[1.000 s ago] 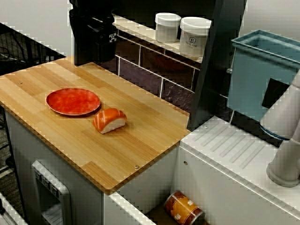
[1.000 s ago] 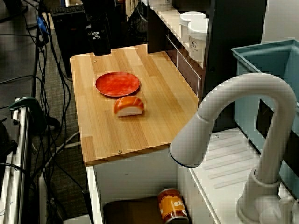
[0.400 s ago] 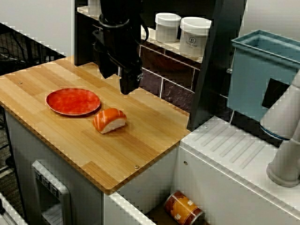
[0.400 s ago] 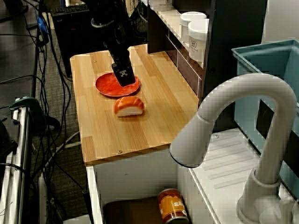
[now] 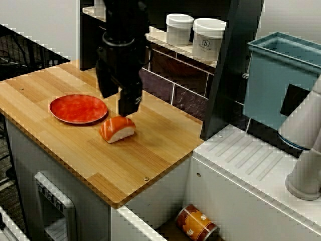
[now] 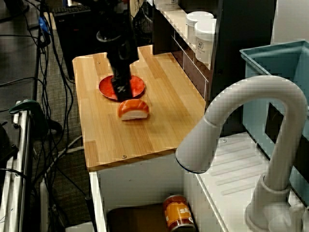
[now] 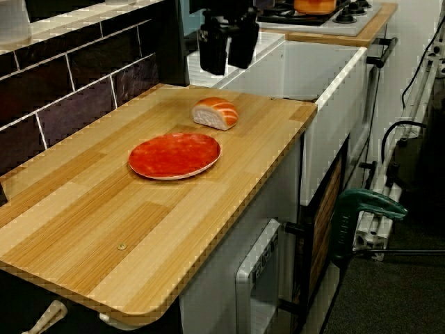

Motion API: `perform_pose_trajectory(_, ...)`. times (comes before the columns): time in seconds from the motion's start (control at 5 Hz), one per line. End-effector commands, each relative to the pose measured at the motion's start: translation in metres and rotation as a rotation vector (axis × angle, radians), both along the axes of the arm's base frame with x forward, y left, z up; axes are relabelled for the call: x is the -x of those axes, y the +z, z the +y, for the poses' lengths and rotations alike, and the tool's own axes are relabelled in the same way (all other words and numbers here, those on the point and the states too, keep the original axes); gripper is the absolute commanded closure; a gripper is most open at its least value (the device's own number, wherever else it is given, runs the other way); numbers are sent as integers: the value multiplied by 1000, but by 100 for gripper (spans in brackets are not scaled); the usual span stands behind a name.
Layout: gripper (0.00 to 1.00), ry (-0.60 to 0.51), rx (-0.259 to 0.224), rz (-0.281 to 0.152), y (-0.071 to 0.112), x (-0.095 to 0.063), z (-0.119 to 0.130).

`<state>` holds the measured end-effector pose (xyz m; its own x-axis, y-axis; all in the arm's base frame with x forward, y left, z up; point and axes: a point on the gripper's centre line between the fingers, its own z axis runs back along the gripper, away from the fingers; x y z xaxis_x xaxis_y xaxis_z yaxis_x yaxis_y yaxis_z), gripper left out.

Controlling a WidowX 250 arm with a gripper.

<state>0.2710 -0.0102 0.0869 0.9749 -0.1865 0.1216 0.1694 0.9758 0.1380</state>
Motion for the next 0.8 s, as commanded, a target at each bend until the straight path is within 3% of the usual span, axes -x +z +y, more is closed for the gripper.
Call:
perform_pose_trajectory(0.0, 0, -171, 77, -30, 2, 6, 7)
perform_pose_trajectory(0.4, 0, -125, 95, 10, -19, -13, 4)
perform_pose_trajectory(0.6, 0, -86, 104, 55, -37, -25, 10)
